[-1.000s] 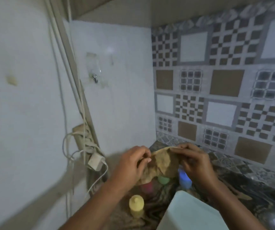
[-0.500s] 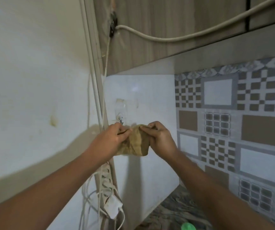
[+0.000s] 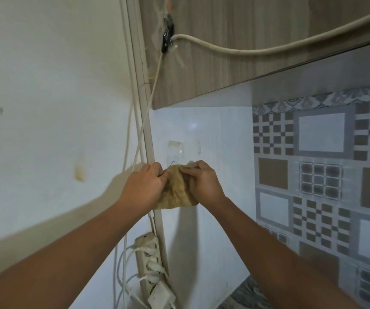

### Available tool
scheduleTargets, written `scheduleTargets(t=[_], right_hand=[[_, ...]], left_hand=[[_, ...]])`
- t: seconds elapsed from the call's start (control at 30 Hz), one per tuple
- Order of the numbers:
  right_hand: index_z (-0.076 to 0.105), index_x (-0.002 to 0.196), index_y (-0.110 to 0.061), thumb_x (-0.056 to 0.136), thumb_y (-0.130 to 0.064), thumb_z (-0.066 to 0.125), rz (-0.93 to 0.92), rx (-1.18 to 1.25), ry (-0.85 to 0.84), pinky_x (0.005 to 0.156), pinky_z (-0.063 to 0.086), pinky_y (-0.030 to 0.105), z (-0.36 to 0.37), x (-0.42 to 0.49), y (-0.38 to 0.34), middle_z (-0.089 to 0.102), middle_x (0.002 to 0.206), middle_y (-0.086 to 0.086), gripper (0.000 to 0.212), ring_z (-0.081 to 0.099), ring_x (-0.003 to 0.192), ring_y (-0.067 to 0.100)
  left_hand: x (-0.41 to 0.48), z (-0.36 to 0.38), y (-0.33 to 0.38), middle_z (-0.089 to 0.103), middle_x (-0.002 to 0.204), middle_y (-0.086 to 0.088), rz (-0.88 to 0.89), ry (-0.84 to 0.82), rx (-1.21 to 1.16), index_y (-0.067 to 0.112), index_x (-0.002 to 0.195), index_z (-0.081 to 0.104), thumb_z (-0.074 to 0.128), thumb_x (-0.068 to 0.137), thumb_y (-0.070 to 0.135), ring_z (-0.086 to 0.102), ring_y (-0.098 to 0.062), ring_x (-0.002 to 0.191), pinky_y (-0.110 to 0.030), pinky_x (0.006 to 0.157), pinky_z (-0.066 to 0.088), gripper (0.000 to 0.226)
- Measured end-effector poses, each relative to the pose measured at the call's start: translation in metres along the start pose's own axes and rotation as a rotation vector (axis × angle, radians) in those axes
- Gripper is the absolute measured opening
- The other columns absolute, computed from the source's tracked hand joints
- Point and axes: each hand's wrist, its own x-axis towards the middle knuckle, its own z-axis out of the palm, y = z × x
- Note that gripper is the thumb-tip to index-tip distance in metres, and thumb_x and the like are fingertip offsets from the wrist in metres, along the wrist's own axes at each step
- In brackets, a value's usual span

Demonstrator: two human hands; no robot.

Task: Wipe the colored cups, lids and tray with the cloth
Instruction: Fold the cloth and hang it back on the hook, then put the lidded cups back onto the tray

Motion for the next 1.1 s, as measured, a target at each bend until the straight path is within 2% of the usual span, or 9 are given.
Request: scheduleTargets(t=[0.17, 0.4, 0.5, 0.6, 0.73, 0.8, 0.87, 1.0, 1.1], right_hand=[[0.081, 0.098, -0.013, 0.088, 0.004, 0.056, -0.093, 0.001, 0.110, 0.078, 0.040, 0.000, 0.005, -0.007, 0.009, 0.060, 0.089, -0.005, 0.032, 0.058, 0.080, 0.007], [0.081, 0.101, -0.017, 0.092, -0.005, 0.067, 0.143, 0.230, -0.006, 0.074, 0.048, 0.007, 0.016, -0.028, 0.010, 0.077, 0.092, -0.006, 0.021, 0.065, 0.078, -0.011], [0.080, 0.093, -0.010, 0.087, -0.002, 0.073, 0.212, 0.303, 0.036, 0.076, 0.048, 0.006, 0.021, -0.035, 0.007, 0.074, 0.096, 0.004, 0.013, 0.063, 0.081, -0.008], [0.081, 0.097, -0.017, 0.087, -0.006, 0.073, 0.183, 0.226, 0.013, 0.080, 0.048, 0.007, 0.019, -0.042, 0.006, 0.074, 0.099, -0.004, 0.017, 0.066, 0.090, 0.000], [0.082, 0.094, -0.020, 0.087, -0.007, 0.068, 0.229, 0.141, -0.121, 0.071, 0.049, 0.010, 0.010, -0.053, 0.012, 0.076, 0.080, -0.015, 0.021, 0.069, 0.077, -0.001], [0.079, 0.080, -0.016, 0.090, -0.009, 0.066, 0.270, 0.087, -0.165, 0.057, 0.039, 0.006, 0.007, -0.059, 0.018, 0.062, 0.054, -0.023, 0.017, 0.056, 0.054, -0.006], [0.073, 0.068, -0.018, 0.095, -0.017, 0.066, 0.294, 0.032, -0.177, 0.053, 0.034, 0.008, 0.006, -0.065, 0.024, 0.055, 0.047, -0.019, 0.028, 0.048, 0.046, -0.003], [0.081, 0.102, -0.015, 0.094, -0.018, 0.069, 0.363, 0.032, -0.187, 0.067, 0.039, -0.005, 0.001, -0.075, 0.033, 0.078, 0.096, -0.004, 0.014, 0.062, 0.076, -0.004], [0.081, 0.105, -0.014, 0.092, -0.011, 0.069, 0.377, 0.028, -0.180, 0.072, 0.040, -0.006, -0.003, -0.081, 0.035, 0.079, 0.104, 0.000, 0.017, 0.065, 0.085, 0.000]], left_hand=[[-0.005, 0.012, 0.007, 0.062, 0.086, -0.005, -0.020, 0.068, -0.100, 0.020, 0.108, 0.075, 0.089, 0.055, 0.013, 0.062, -0.030, 0.075, -0.037, 0.060, 0.047, 0.055], [-0.013, 0.027, 0.029, 0.058, 0.102, -0.001, -0.218, 0.120, -0.352, 0.027, 0.101, 0.075, 0.072, 0.082, 0.022, 0.057, -0.026, 0.089, -0.034, 0.061, 0.049, 0.020], [-0.022, 0.031, 0.041, 0.051, 0.113, 0.003, -0.307, 0.097, -0.479, 0.030, 0.090, 0.076, 0.068, 0.083, 0.024, 0.055, -0.021, 0.097, -0.032, 0.060, 0.047, 0.013], [-0.028, 0.028, 0.053, 0.053, 0.113, 0.007, -0.352, -0.023, -0.536, 0.027, 0.097, 0.073, 0.066, 0.081, 0.030, 0.058, -0.017, 0.097, -0.030, 0.064, 0.048, 0.017], [-0.034, 0.023, 0.070, 0.065, 0.086, 0.005, -0.458, -0.181, -0.679, 0.023, 0.093, 0.067, 0.051, 0.089, 0.020, 0.065, -0.021, 0.078, -0.030, 0.062, 0.050, 0.017], [-0.038, 0.027, 0.075, 0.065, 0.078, 0.001, -0.499, -0.236, -0.738, 0.020, 0.088, 0.066, 0.050, 0.091, 0.022, 0.062, -0.020, 0.069, -0.028, 0.058, 0.047, 0.016], [-0.043, 0.033, 0.079, 0.063, 0.071, 0.000, -0.506, -0.291, -0.768, 0.020, 0.076, 0.063, 0.051, 0.091, 0.021, 0.062, -0.020, 0.067, -0.028, 0.059, 0.049, 0.019], [-0.052, 0.043, 0.087, 0.054, 0.061, 0.006, -0.485, -0.369, -0.731, 0.025, 0.053, 0.047, 0.051, 0.087, 0.012, 0.060, -0.019, 0.064, -0.025, 0.057, 0.043, 0.037], [-0.056, 0.048, 0.089, 0.059, 0.066, 0.003, -0.487, -0.391, -0.721, 0.024, 0.055, 0.052, 0.052, 0.086, 0.015, 0.063, -0.020, 0.068, -0.027, 0.060, 0.049, 0.032]])
